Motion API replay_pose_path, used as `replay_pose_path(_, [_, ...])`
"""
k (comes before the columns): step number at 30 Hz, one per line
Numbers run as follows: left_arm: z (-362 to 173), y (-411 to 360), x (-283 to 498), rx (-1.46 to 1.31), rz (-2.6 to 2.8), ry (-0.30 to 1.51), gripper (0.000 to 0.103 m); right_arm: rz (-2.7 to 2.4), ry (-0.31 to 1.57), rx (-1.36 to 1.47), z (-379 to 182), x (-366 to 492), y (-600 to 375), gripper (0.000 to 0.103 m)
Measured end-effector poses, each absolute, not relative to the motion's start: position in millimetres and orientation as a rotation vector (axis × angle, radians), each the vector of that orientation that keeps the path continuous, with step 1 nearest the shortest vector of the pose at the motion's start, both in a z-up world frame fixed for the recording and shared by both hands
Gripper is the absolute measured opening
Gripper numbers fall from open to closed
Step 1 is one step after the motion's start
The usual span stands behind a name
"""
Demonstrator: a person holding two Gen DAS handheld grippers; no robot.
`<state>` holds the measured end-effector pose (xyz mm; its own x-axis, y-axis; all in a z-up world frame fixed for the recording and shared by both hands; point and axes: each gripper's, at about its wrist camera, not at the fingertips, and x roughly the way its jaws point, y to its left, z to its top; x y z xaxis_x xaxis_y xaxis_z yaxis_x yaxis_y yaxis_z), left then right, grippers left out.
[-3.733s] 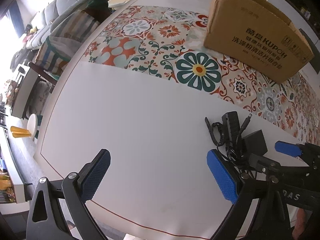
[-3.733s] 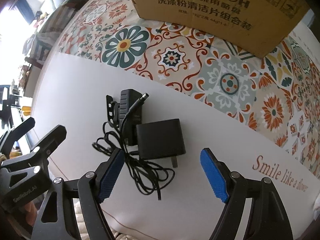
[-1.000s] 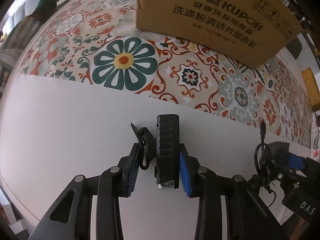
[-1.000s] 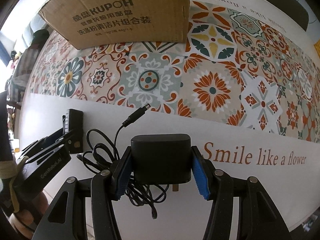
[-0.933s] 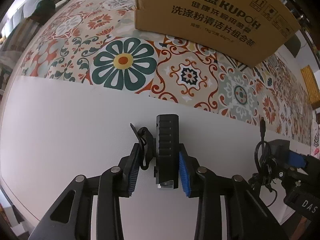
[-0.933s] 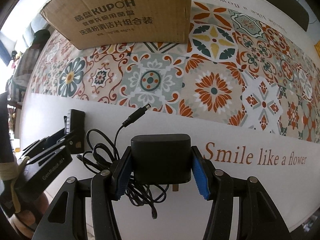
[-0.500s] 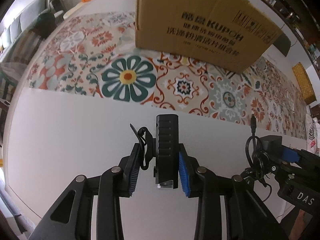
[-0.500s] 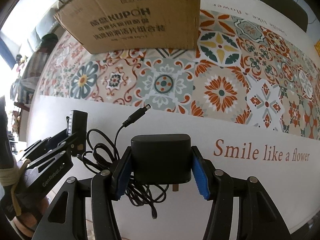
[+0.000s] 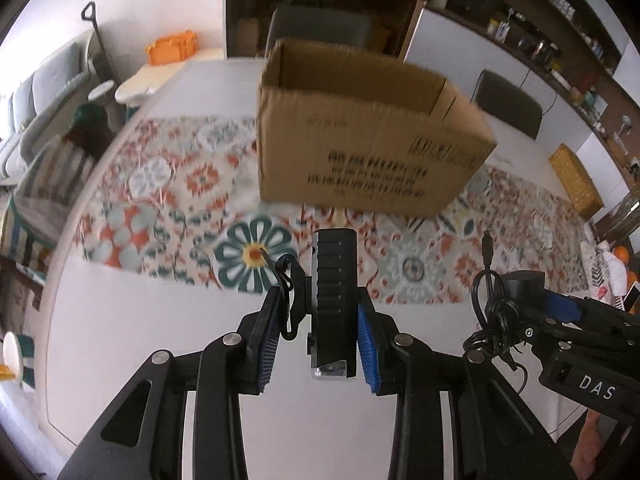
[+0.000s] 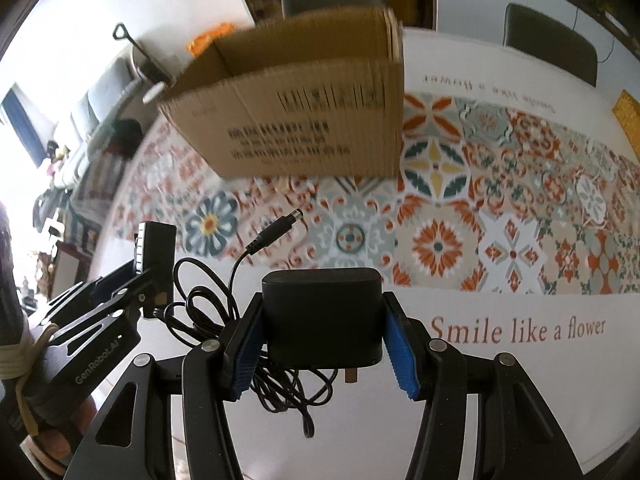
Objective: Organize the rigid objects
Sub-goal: 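Lift and carry both black adapters with cables over the box with both tools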
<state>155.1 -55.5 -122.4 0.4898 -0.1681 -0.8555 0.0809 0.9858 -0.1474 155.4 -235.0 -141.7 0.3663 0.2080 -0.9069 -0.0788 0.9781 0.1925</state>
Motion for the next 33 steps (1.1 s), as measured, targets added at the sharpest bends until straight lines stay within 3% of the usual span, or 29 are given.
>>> replay_pose_path(33, [13.8,-63.7,207.3,0.015,-0.253,0.653,0.035,0.158,0.727,0.169,-6.2,182.7,-232.0,0.056])
